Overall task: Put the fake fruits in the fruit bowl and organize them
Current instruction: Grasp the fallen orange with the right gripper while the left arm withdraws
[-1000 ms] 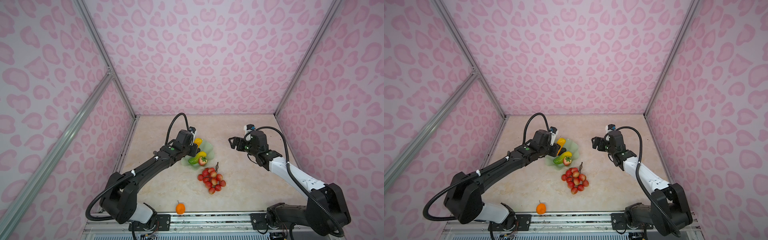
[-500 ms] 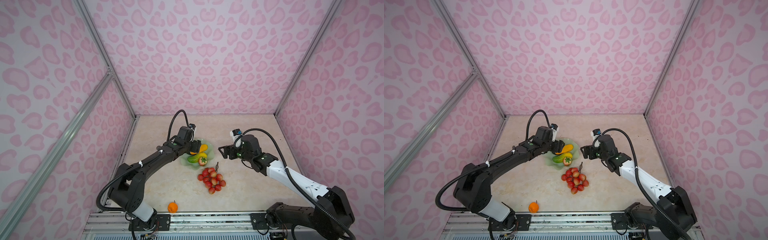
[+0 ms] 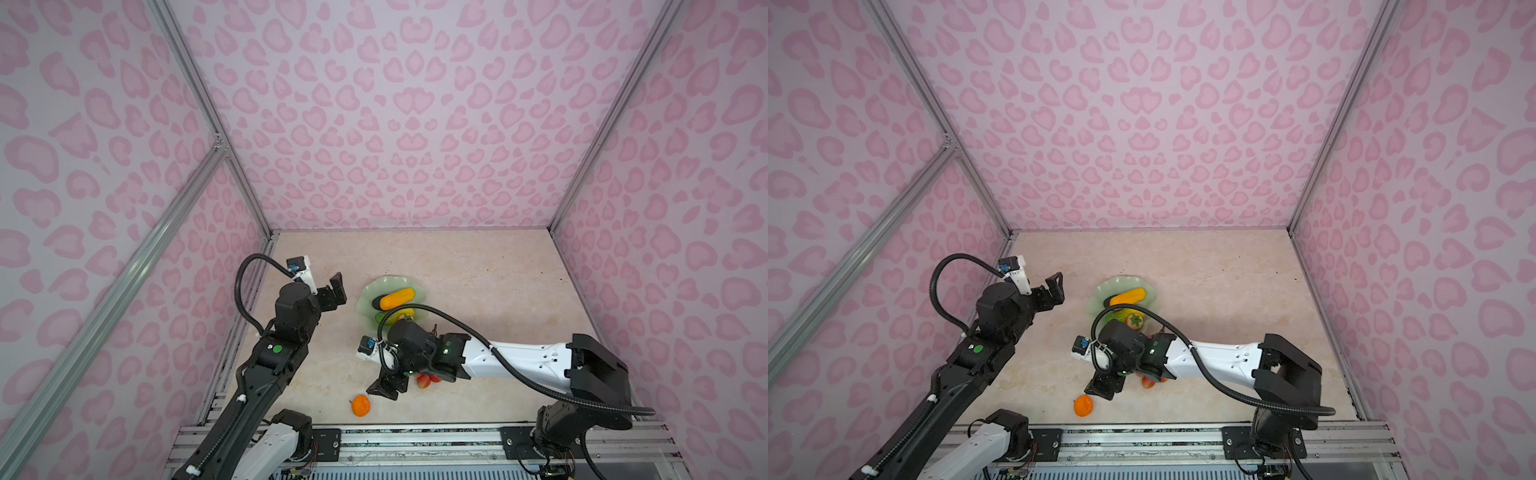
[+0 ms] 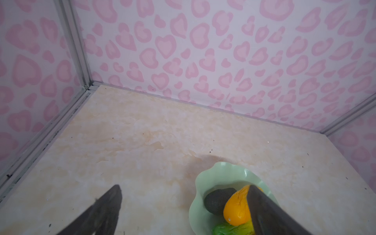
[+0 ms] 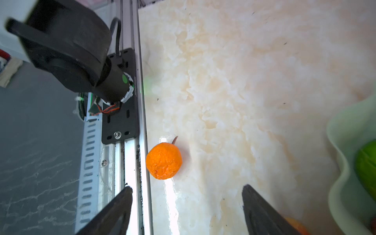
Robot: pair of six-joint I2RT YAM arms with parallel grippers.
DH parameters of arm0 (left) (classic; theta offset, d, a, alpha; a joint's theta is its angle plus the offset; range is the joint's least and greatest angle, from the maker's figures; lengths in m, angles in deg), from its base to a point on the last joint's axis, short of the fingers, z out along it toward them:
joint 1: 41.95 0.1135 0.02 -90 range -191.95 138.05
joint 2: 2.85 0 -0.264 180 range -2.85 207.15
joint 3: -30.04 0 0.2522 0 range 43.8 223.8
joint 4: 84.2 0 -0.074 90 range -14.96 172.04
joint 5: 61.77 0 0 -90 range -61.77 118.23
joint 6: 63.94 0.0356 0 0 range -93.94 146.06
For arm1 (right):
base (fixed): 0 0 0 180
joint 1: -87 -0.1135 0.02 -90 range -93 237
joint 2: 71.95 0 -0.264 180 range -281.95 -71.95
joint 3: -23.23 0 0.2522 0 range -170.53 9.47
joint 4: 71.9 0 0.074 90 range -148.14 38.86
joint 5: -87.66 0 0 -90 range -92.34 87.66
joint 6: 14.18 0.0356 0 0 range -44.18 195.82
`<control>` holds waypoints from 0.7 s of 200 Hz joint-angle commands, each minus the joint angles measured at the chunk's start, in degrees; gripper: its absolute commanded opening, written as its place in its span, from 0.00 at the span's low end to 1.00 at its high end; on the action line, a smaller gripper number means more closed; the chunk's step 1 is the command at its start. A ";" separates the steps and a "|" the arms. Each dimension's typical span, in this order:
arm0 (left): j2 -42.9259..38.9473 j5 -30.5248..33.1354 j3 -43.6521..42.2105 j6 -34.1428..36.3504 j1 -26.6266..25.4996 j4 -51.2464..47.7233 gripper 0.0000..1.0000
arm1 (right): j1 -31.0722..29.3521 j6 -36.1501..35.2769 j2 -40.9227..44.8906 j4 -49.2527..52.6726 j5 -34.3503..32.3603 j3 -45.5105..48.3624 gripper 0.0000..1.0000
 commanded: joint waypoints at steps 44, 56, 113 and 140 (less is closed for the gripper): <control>-21.84 12.04 -8.11 -4.99 1.00 -9.13 0.99 | -3.69 -5.72 -14.52 10.77 -3.21 -10.47 0.79; -25.34 13.35 -8.78 -5.15 1.06 -10.94 0.98 | -3.88 -5.65 -15.77 11.09 -3.69 -11.05 0.78; -32.72 16.54 -9.49 -6.64 0.99 -15.42 0.96 | -4.28 -5.82 -20.31 13.58 -3.78 -14.22 0.66; -33.02 16.65 -9.58 -6.82 0.98 -15.62 0.96 | -4.19 -5.82 -20.63 13.74 -3.88 -14.46 0.55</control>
